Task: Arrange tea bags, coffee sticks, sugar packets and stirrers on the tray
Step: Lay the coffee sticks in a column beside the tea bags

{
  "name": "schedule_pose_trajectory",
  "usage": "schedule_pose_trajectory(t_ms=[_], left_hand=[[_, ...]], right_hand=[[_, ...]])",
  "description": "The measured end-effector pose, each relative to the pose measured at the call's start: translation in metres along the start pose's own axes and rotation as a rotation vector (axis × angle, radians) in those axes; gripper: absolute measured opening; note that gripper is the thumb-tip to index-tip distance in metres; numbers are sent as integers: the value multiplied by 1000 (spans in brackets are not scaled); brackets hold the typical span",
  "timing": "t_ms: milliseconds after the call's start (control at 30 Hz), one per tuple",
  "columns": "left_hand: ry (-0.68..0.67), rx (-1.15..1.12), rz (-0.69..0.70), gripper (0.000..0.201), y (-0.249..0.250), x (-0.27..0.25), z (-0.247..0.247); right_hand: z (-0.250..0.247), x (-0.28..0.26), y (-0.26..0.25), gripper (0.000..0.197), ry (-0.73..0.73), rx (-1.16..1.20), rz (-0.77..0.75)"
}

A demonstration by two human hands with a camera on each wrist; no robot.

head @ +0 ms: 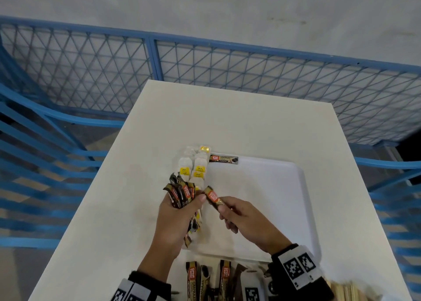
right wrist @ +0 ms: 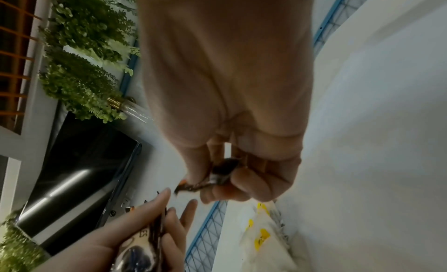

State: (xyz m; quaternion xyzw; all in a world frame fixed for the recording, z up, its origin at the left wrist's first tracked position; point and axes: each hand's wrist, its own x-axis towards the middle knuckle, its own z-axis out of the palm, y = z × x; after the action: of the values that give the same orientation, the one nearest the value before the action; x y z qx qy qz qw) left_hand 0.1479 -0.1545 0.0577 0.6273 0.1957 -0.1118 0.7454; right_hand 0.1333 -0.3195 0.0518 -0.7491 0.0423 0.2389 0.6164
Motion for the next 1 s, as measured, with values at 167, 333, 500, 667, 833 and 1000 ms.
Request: schedule_pose_trajectory(t_ms=[167,333,500,667,833,1000], left_hand=[[32,19,-2,25,0,6,-7],[105,-40,-6,20,-2,8,-14],[113,-102,-49,14,-5,10,-16],[112,-163,-109,14,-6,12,-26],[109,-192,-150,6,-8,17,-29],[101,-237,-176,6,-8,18,-30]], right_hand=[[-5,-2,3,13,62,159,5],[-10,4,11,13,139,583,75],[-17,25,14,14,244,675,111],[-52,63,21,8,544,617,138],[-65,103,31,16,649,502,223],[-58,127,37,14,718,319,285]])
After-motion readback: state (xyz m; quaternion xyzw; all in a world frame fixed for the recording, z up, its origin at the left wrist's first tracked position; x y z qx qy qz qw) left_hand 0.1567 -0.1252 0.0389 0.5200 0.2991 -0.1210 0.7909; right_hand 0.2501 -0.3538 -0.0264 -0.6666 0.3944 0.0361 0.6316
